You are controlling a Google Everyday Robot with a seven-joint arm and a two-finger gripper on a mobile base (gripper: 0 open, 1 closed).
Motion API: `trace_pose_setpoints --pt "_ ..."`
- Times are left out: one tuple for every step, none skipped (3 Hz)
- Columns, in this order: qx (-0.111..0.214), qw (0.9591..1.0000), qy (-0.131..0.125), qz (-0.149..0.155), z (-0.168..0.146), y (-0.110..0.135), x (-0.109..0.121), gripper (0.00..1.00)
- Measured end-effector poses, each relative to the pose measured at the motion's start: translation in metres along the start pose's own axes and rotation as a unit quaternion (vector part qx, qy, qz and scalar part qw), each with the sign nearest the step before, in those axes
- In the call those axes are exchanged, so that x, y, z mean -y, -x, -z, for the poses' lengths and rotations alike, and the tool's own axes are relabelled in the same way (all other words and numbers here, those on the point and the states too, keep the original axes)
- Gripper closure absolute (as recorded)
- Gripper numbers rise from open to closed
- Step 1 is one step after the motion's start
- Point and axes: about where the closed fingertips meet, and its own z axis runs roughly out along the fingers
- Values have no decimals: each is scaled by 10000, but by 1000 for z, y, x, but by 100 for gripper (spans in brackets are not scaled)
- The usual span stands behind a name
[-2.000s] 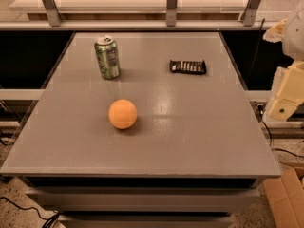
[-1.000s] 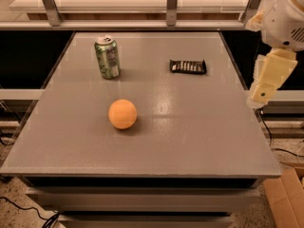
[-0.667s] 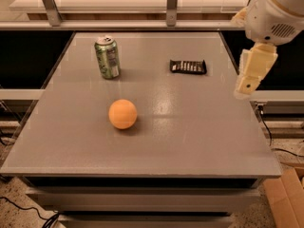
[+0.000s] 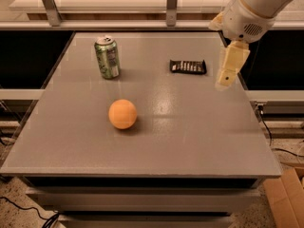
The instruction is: Pick rxbar chocolate
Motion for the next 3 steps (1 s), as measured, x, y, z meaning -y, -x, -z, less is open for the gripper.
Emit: trace_pose_setpoints --pt "82 9997 241 59 -27 5 17 0" --pt "206 9988 433 16 -55 10 36 0" --pt "202 9991 362 17 -58 11 40 0"
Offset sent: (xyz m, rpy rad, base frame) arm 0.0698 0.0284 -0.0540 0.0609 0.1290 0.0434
